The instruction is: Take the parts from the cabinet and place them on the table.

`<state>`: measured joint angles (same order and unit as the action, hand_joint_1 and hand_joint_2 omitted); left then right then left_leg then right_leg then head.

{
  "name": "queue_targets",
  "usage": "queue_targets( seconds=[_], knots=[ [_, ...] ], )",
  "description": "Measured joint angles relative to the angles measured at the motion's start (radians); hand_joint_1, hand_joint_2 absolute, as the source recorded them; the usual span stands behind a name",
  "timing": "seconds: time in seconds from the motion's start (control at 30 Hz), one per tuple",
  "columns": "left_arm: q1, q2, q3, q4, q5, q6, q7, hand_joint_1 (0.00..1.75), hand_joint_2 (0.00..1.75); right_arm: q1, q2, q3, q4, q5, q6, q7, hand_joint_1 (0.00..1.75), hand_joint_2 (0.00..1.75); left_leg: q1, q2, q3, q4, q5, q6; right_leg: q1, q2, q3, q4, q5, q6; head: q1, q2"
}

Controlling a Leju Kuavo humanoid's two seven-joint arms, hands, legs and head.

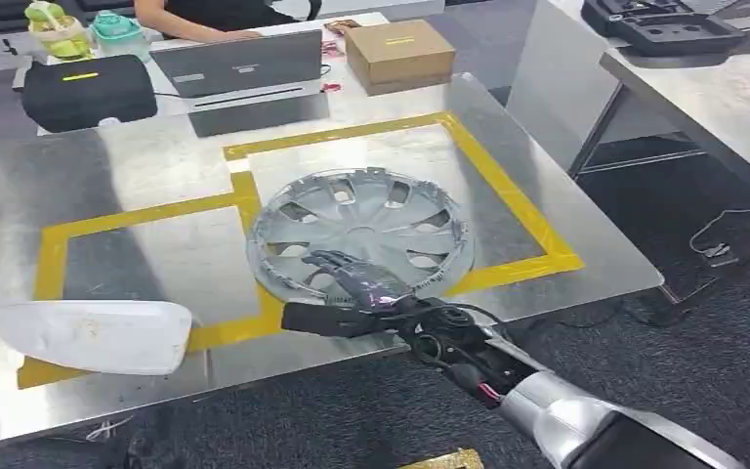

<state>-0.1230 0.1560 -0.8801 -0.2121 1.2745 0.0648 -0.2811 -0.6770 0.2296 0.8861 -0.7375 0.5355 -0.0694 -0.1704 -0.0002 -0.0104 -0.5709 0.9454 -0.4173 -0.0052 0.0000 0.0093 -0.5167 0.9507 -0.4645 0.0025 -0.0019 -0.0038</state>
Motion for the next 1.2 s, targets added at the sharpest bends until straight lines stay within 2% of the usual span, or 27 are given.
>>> queue_targets(
  seconds=[0.07,0.17,0.23,0.27,0.3,0.33,0.4,0.43,0.47,0.5,0.57,0.6,0.63,0.73,0.77,0.8,0.83,0.87,0.9,0.93,0.97,1.0,1.07,1.1,1.13,1.17,1.2],
  knots=[
    [0.001,0.000,0.000,0.000,0.000,-0.002,-0.002,0.00,0.00,0.027,-0.003,-0.033,-0.059,-0.206,0.065,-0.108,0.00,1.75,0.000,0.000,0.000,0.000,0.000,0.000,0.000,0.000,0.000,0.000,0.000,0.000,-0.001,0.000],
    [0.006,0.003,0.000,0.000,0.001,-0.008,0.000,0.00,0.00,0.090,-0.026,-0.073,-0.189,-0.592,0.257,-0.295,0.00,1.75,-0.004,0.000,-0.001,0.007,-0.008,0.011,-0.003,0.000,0.003,-0.005,-0.001,0.007,-0.005,0.000],
    [0.008,0.004,0.000,0.000,0.003,-0.008,0.002,0.00,0.00,0.123,-0.041,-0.092,-0.280,-0.737,0.345,-0.362,0.00,1.75,-0.005,0.001,0.002,0.000,-0.006,0.015,-0.002,0.001,0.006,-0.011,0.001,0.011,-0.008,0.000],
    [0.009,0.004,0.000,0.000,0.004,-0.010,0.003,0.00,0.00,0.138,-0.050,-0.098,-0.321,-0.759,0.356,-0.369,0.00,1.75,0.011,0.007,0.012,-0.017,0.004,0.020,0.003,0.003,0.007,-0.007,-0.005,0.016,-0.010,0.000],
    [0.010,0.004,0.000,0.000,0.005,-0.011,0.003,0.00,0.00,0.149,-0.060,-0.103,-0.357,-0.766,0.366,-0.375,0.00,1.75,0.010,0.010,0.019,-0.023,0.005,0.022,0.002,0.001,-0.004,0.017,-0.030,0.021,-0.008,0.000],
    [0.011,0.005,0.000,0.000,0.007,-0.011,0.003,0.00,0.00,0.158,-0.069,-0.105,-0.384,-0.772,0.373,-0.378,0.00,1.75,0.012,0.011,0.021,-0.023,0.005,0.023,0.000,0.001,-0.026,0.076,-0.070,0.025,0.003,0.000],
    [0.011,0.005,0.000,0.000,0.011,-0.011,0.003,0.00,0.00,0.184,-0.089,-0.106,-0.441,-0.790,0.387,-0.389,0.00,1.75,0.012,0.014,0.020,-0.023,0.005,0.024,-0.007,0.000,-0.103,0.249,-0.149,0.031,0.010,0.000],
    [0.012,0.005,0.000,0.000,0.013,-0.011,0.003,0.00,0.00,0.197,-0.098,-0.108,-0.464,-0.796,0.393,-0.394,0.00,1.75,0.012,0.015,0.020,-0.023,0.004,0.024,-0.010,0.000,-0.132,0.310,-0.164,0.034,0.013,0.000],
    [0.013,0.004,0.000,0.000,0.014,-0.011,0.003,0.00,0.00,0.207,-0.105,-0.107,-0.484,-0.797,0.397,-0.396,0.00,1.75,0.014,0.015,0.021,-0.022,0.004,0.023,-0.012,-0.001,-0.139,0.320,-0.150,0.037,0.014,0.000],
    [0.013,0.004,0.000,0.000,0.014,-0.011,0.003,0.00,0.00,0.215,-0.111,-0.107,-0.500,-0.797,0.397,-0.396,0.00,1.75,0.017,0.015,0.021,-0.021,0.002,0.021,-0.014,-0.002,-0.122,0.278,-0.112,0.039,0.015,0.000],
    [0.013,0.004,0.000,0.000,0.014,-0.011,0.002,0.00,0.00,0.220,-0.121,-0.107,-0.539,-0.797,0.397,-0.397,0.00,1.75,0.021,0.013,0.023,-0.016,-0.003,0.013,-0.020,-0.003,-0.037,0.089,-0.005,0.040,0.022,0.000],
    [0.014,0.004,0.000,0.000,0.014,-0.010,0.000,0.00,0.00,0.223,-0.125,-0.107,-0.555,-0.798,0.400,-0.398,0.00,1.75,0.022,0.013,0.022,-0.014,-0.006,0.007,-0.021,-0.003,-0.007,0.013,0.008,0.039,0.027,0.000],
    [0.013,0.004,0.000,0.000,0.014,-0.010,0.000,0.00,0.00,0.225,-0.128,-0.107,-0.570,-0.800,0.401,-0.398,0.00,1.75,0.018,0.012,0.017,-0.012,-0.004,-0.001,-0.009,0.001,0.023,-0.001,0.001,0.033,0.029,0.000],
    [0.016,0.004,0.000,0.000,0.014,-0.010,0.000,0.00,0.00,0.238,-0.139,-0.107,-0.606,-0.803,0.401,-0.398,0.00,1.75,0.025,0.012,0.019,-0.021,0.013,-0.024,-0.004,0.001,0.015,-0.009,0.011,0.017,0.018,0.000],
    [0.016,0.005,0.000,0.000,0.014,-0.010,0.000,0.00,0.00,0.241,-0.141,-0.107,-0.619,-0.803,0.401,-0.398,0.00,1.75,0.025,0.012,0.018,-0.023,0.014,-0.030,-0.006,0.000,0.017,-0.025,0.023,0.004,0.017,0.000],
    [0.015,0.005,0.000,0.000,0.014,-0.009,0.000,0.00,0.00,0.240,-0.142,-0.107,-0.630,-0.805,0.403,-0.399,0.00,1.75,0.028,0.013,0.010,-0.007,-0.014,-0.034,-0.012,-0.002,0.021,-0.039,0.031,-0.005,0.018,0.000],
    [0.014,0.005,0.000,0.000,0.014,-0.009,-0.001,0.00,0.00,0.240,-0.143,-0.107,-0.639,-0.808,0.404,-0.399,0.00,1.75,0.027,0.013,-0.012,0.050,-0.060,-0.036,-0.012,-0.003,0.015,-0.042,0.036,-0.012,0.009,0.000],
    [0.012,0.005,0.000,0.000,0.014,-0.009,-0.001,0.00,0.00,0.242,-0.145,-0.107,-0.644,-0.810,0.406,-0.399,0.00,1.75,0.028,0.013,-0.046,0.131,-0.108,-0.039,-0.012,-0.005,0.009,-0.042,0.038,-0.016,-0.007,0.000],
    [0.013,0.006,0.000,0.000,0.014,-0.009,-0.001,0.00,0.00,0.245,-0.148,-0.106,-0.649,-0.810,0.409,-0.399,0.00,1.75,0.029,0.013,-0.083,0.217,-0.146,-0.042,-0.011,-0.007,0.003,-0.042,0.041,-0.018,-0.014,0.000],
    [0.015,0.006,0.000,0.000,0.014,-0.009,-0.001,0.00,0.00,0.249,-0.150,-0.106,-0.652,-0.811,0.410,-0.399,0.00,1.75,0.029,0.013,-0.113,0.290,-0.171,-0.045,-0.011,-0.007,-0.004,-0.039,0.043,-0.019,-0.015,0.000],
    [0.016,0.005,0.000,0.000,0.014,-0.009,-0.001,0.00,0.00,0.253,-0.153,-0.106,-0.656,-0.811,0.410,-0.398,0.00,1.75,0.030,0.013,-0.123,0.318,-0.169,-0.047,-0.011,-0.007,-0.008,-0.036,0.044,-0.018,-0.021,0.000],
    [0.017,0.006,0.000,0.000,0.014,-0.008,-0.001,0.00,0.00,0.256,-0.155,-0.106,-0.658,-0.811,0.410,-0.397,0.00,1.75,0.033,0.013,-0.106,0.294,-0.139,-0.050,-0.013,-0.007,-0.011,-0.032,0.044,-0.018,-0.024,0.000],
    [0.016,0.008,0.000,0.000,0.014,-0.008,-0.001,0.00,0.00,0.260,-0.159,-0.105,-0.666,-0.811,0.410,-0.395,0.00,1.75,0.040,0.014,-0.019,0.131,-0.050,-0.058,-0.021,-0.007,-0.019,-0.018,0.041,-0.012,-0.028,0.000],
    [0.015,0.008,0.000,0.000,0.014,-0.008,-0.001,0.00,0.00,0.260,-0.161,-0.105,-0.671,-0.811,0.410,-0.394,0.00,1.75,0.044,0.014,0.022,0.052,-0.020,-0.063,-0.025,-0.006,-0.025,-0.009,0.038,-0.005,-0.030,0.000],
    [0.013,0.007,0.000,0.000,0.014,-0.008,-0.001,0.00,0.00,0.259,-0.163,-0.105,-0.674,-0.813,0.410,-0.393,0.00,1.75,0.039,0.011,0.049,0.009,-0.046,-0.070,-0.021,-0.005,-0.035,-0.002,0.036,0.007,-0.037,0.000],
    [0.012,0.006,0.000,0.000,0.014,-0.008,-0.002,0.00,0.00,0.259,-0.164,-0.105,-0.677,-0.816,0.410,-0.391,0.00,1.75,0.032,0.002,0.042,0.012,-0.035,-0.052,-0.019,-0.004,-0.039,0.003,0.037,0.013,-0.047,0.000],
    [0.012,0.006,0.000,0.000,0.014,-0.008,-0.002,0.00,0.00,0.259,-0.165,-0.104,-0.680,-0.816,0.410,-0.390,0.00,1.75,0.035,0.003,0.036,0.013,-0.037,-0.048,-0.018,-0.003,-0.037,0.004,0.039,0.017,-0.043,0.000]
  ],
)
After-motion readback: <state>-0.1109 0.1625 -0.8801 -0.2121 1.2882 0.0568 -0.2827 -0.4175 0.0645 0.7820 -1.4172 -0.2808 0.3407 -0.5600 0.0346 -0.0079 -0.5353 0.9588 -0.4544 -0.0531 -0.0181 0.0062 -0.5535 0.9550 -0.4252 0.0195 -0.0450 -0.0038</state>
